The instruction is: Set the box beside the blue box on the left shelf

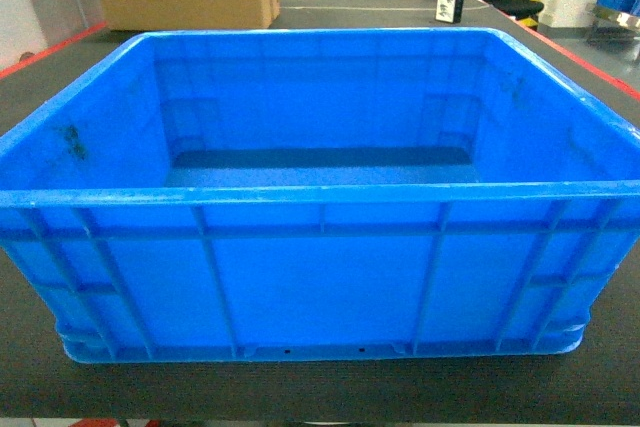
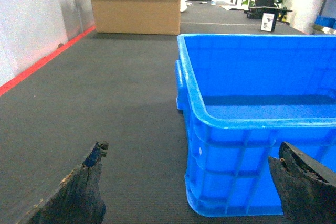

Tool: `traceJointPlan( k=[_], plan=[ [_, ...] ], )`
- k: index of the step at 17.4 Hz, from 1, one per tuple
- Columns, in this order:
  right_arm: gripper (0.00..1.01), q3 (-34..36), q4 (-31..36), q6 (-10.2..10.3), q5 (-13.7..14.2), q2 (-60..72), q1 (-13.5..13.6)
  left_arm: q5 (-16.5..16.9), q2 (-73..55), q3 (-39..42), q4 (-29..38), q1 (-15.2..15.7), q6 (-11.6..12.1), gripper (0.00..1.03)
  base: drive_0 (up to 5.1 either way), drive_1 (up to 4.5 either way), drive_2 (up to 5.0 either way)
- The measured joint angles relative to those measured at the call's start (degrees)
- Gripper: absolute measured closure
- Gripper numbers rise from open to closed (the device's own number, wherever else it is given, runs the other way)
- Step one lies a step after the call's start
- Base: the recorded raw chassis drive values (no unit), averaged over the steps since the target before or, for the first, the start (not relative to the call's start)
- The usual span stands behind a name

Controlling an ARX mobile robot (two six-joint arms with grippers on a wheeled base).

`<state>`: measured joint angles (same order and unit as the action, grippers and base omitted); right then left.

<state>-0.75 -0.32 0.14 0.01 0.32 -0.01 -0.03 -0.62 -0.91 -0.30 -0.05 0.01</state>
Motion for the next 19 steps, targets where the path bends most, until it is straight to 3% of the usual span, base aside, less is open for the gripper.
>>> traceJointPlan(
  k=[3,4,5,6,8,9,11,13,16,18,19],
  plan=[
    [0.03,0.00,0.00,0.00,0.00,0.00,0.00,0.00,0.00,0.00,0.00,0.00,0.00,0.05,0.0,0.00,0.0],
    [0.03,-0.94,-4.59,0.39,5.46,1.31,2.29,-12.55,-5.42,-2.21,-5.27,-6.64,-2.80,0.05,0.0,0.00,0.0],
    [0.03,-1.14,-4.31,0.55,8.74,4.31,3.41,-18.67,-9.70,-2.71,-2.51,-9.81,-3.48,0.05,0.0,0.00,0.0],
    [0.03,-1.18,-2.01,1.38,9.16,6.71,2.67,-21.77,-14.21,-3.85,2.29,-10.12,-3.98,0.05,0.0,0.00,0.0],
    [0.03,-5.46,7.61,2.93,6.08,17.86,-0.83,-21.90,-25.07,-9.27,13.62,-9.35,-3.87,0.05,0.0,0.00,0.0],
    [0.03,-9.97,11.93,3.63,3.74,25.83,-1.07,-20.63,-32.17,-12.52,19.30,-8.46,-3.67,0.05,0.0,0.00,0.0],
    [0.03,-19.82,16.61,4.24,0.42,43.10,1.55,-17.79,-47.67,-21.11,23.96,-7.21,-4.63,0.05,0.0,0.00,0.0],
    [0.03,-30.69,16.13,4.26,1.95,59.43,4.68,-16.66,-62.49,-30.34,22.51,-7.39,-4.70,0.05,0.0,0.00,0.0],
    [0.03,-46.31,13.42,8.46,0.48,80.24,6.14,-15.61,-78.73,-40.39,20.57,-6.78,-4.15,0.05,0.0,0.00,0.0],
    [0.03,-50.31,11.39,11.04,-0.79,88.98,7.30,-14.82,-84.15,-42.75,18.40,-5.99,-4.79,0.05,0.0,0.00,0.0],
    [0.03,-50.69,11.26,11.08,-0.66,90.01,7.65,-14.69,-84.80,-42.93,18.32,-5.99,-4.81,0.05,0.0,0.00,0.0]
  ],
)
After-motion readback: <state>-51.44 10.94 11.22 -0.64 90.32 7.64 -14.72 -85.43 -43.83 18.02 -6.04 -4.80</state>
